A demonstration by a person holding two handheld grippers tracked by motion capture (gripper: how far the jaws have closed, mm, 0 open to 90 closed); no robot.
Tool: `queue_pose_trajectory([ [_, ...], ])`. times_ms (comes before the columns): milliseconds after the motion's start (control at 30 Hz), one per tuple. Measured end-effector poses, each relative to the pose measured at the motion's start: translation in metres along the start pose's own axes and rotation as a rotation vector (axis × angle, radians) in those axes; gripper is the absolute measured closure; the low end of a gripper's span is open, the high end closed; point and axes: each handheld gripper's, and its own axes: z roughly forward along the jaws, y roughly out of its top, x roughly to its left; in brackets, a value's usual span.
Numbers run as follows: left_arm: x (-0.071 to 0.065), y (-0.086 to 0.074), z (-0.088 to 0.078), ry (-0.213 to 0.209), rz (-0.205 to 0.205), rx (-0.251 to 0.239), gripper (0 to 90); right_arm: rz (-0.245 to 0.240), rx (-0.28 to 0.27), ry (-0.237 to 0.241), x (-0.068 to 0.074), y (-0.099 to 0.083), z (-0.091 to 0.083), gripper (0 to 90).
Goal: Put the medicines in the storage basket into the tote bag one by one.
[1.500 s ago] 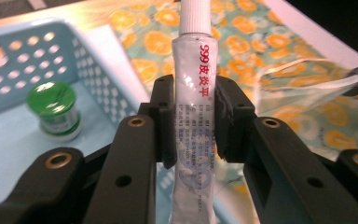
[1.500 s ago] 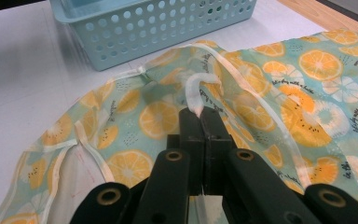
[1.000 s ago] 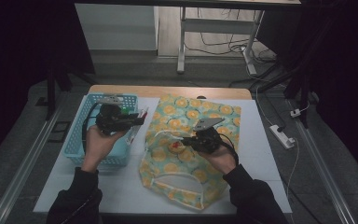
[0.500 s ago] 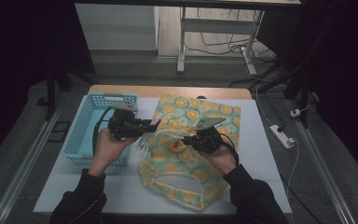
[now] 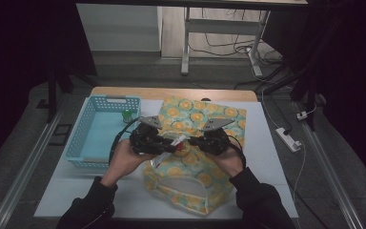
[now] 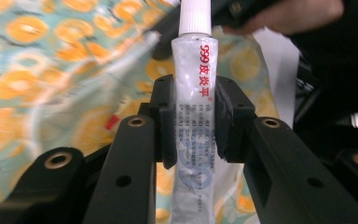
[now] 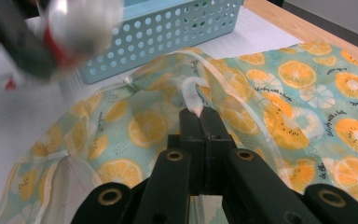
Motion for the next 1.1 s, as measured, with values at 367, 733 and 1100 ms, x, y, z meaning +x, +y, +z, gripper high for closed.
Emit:
queue_pose_trajectory([
  [367,0.007,-0.004,0.049,0.042,0.005,0.146,71.0,-0.015,-0.044,-0.002,0.004,0.005,-0.008,90.0],
  [733,0.02,-0.003,0.072,0.15,-0.023,0.17,70.9,-0.027,-0.049,0.008,0.008,0.007,-0.007,90.0],
  [1100,0.035,0.002,0.08,0.261,-0.059,0.139,70.9,-0.024,-0.048,0.008,0.008,0.006,-0.005,90.0],
])
